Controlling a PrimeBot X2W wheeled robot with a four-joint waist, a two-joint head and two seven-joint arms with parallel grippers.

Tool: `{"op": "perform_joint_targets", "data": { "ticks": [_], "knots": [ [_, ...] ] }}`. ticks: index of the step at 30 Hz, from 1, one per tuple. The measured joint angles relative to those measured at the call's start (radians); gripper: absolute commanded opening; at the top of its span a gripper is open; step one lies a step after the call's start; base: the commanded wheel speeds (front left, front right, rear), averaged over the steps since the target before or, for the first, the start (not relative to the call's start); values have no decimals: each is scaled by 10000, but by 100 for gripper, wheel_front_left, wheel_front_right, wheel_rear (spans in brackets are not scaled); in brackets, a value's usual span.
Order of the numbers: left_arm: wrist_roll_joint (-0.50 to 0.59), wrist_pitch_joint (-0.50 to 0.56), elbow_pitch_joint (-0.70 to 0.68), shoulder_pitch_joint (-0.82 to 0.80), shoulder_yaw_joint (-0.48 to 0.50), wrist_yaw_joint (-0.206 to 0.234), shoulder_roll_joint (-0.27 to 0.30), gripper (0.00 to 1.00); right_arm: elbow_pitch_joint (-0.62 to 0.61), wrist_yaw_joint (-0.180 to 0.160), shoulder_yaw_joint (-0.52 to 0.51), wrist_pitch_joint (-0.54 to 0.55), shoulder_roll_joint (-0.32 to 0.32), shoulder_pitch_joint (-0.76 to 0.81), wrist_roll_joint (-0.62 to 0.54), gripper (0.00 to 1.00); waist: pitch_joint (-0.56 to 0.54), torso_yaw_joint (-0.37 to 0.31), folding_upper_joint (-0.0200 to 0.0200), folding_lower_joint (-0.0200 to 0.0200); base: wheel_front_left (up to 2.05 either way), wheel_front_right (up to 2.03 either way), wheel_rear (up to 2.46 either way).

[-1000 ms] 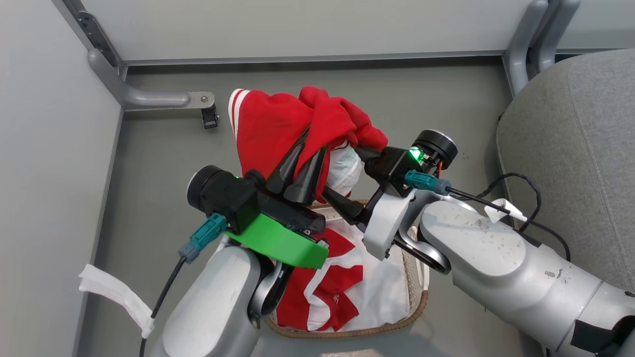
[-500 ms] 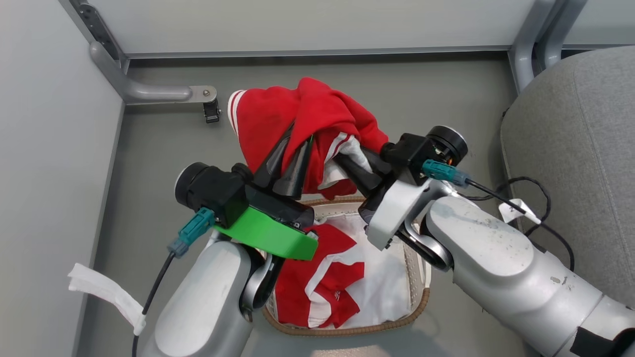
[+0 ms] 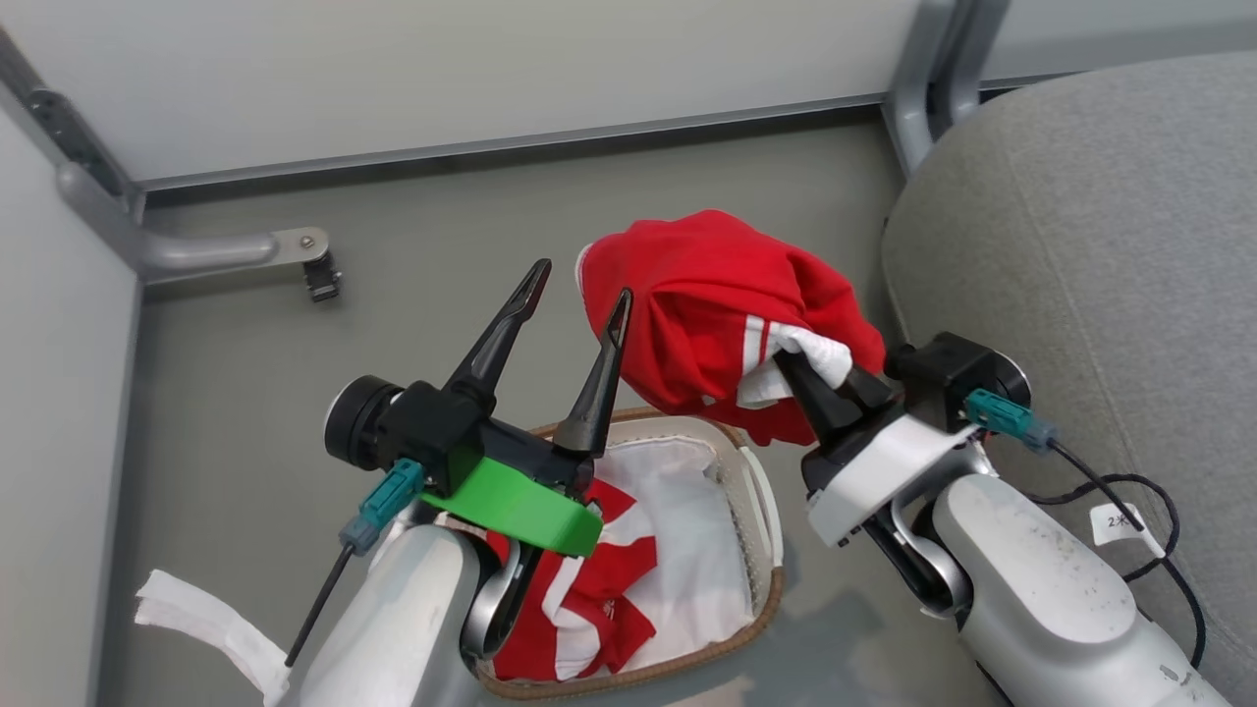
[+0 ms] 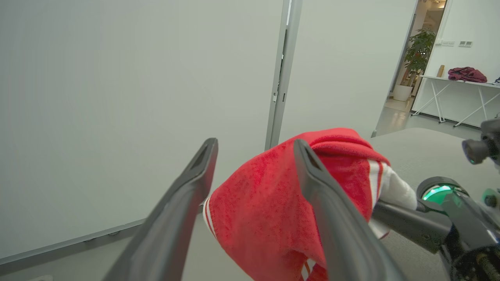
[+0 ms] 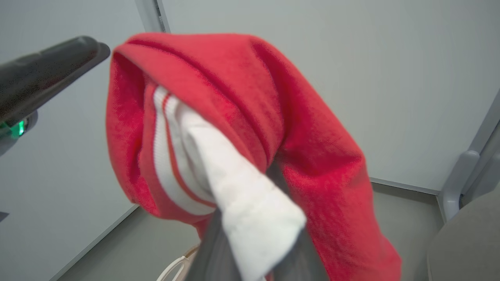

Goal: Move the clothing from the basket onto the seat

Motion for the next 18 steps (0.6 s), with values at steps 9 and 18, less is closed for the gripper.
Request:
{"op": "perform_joint_targets", "data": {
  "ticks": [9,18],
  "knots": [
    [219,-4,-96,259,-134,0,138,100,-570,0,-1375,2,142,1090,-355,0,-102,-1690,0,0,0,0,0],
    [245,-4,-117,374,-545,0,150,100,-859,0,-2316,2,249,1843,-612,0,-42,-3543,0,0,0,0,0]
  ]
}}
